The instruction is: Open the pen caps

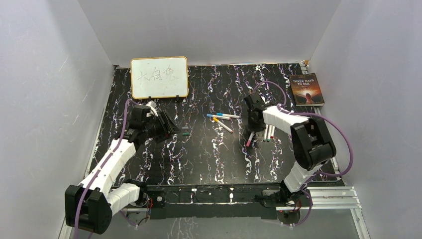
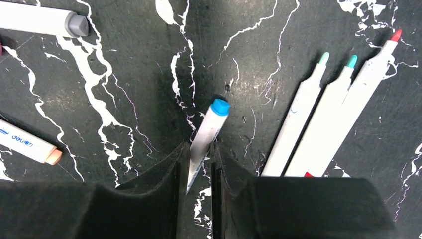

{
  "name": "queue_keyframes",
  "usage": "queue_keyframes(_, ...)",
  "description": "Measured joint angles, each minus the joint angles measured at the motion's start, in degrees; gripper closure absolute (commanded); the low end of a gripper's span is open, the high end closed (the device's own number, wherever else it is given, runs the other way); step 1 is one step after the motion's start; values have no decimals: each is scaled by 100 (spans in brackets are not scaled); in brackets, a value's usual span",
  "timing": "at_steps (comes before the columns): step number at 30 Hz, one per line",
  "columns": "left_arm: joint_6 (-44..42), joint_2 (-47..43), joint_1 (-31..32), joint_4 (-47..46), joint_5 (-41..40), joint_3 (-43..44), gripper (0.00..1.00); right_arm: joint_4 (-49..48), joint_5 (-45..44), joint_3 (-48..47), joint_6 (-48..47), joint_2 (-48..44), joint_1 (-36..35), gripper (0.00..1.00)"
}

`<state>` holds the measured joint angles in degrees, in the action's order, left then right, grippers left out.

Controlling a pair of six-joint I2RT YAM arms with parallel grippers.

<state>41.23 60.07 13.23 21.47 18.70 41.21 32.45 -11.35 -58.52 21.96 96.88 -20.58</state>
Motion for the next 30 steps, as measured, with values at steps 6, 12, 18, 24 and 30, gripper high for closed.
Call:
queue_keyframes(6,37,-7,0,-24,24,-87,43,-4,92,223,61,-243,-4,81)
queue_keyframes(12,63,-7,0,-87,46,-87,44,-9,446,592,243,-787,-83,83)
queue_keyframes(18,96,-11,0,-118,63,-96,44,-55,616,684,531,-957,-557,81)
queue_keyframes(24,131,-81,0,-122,68,-157,43,50,527,632,756,-957,-1174,71)
queue_keyframes(30,133,-136,0,-83,68,-157,38,472,-205,267,739,-957,-1154,70)
